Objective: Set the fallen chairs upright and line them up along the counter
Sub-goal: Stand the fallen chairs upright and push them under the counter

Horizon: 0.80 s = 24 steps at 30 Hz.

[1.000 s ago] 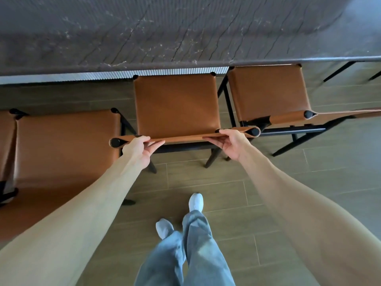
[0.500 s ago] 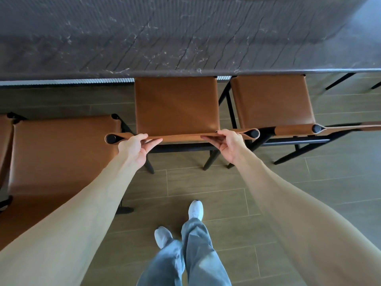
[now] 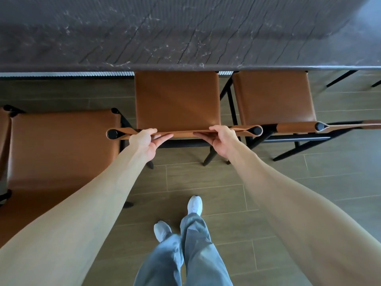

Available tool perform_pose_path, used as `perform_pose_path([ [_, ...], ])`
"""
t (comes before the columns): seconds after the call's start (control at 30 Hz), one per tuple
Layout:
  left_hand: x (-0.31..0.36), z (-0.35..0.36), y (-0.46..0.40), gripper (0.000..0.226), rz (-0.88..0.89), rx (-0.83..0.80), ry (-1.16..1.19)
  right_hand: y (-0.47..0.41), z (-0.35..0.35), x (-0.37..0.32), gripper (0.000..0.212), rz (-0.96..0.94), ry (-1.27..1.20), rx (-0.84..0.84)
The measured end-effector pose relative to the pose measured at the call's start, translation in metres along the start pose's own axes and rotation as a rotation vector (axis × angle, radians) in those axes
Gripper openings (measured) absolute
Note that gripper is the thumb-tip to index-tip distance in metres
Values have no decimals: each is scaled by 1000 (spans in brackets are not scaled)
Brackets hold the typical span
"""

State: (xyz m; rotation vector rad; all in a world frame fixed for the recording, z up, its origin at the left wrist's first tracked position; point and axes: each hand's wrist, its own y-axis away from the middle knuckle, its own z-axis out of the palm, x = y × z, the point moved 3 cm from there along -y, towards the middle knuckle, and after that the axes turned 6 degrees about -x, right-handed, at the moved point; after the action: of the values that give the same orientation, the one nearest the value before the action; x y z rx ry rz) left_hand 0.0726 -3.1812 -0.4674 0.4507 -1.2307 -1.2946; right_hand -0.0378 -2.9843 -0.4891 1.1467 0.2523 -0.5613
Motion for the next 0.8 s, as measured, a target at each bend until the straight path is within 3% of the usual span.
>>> perform_pose_path([
  [0.27, -2, -4, 5, 34, -25, -4, -46, 6, 0, 2, 39, 0, 54, 26],
  [0.37, -8, -7, 18, 19, -73, -28, -232, 16, 3, 11, 40, 68, 137, 25],
  [0.5, 11, -3, 47, 34, -43, -83, -596, 48, 25, 14, 60, 140, 462, -44],
  [0.6, 44, 8, 83, 38, 149, -116, -741, 88, 56, -1, 55, -79, 621, -85],
  [0.8, 107, 32, 162, 27, 702, -270, -705, 170, 124, -41, 36, -636, 579, -170],
])
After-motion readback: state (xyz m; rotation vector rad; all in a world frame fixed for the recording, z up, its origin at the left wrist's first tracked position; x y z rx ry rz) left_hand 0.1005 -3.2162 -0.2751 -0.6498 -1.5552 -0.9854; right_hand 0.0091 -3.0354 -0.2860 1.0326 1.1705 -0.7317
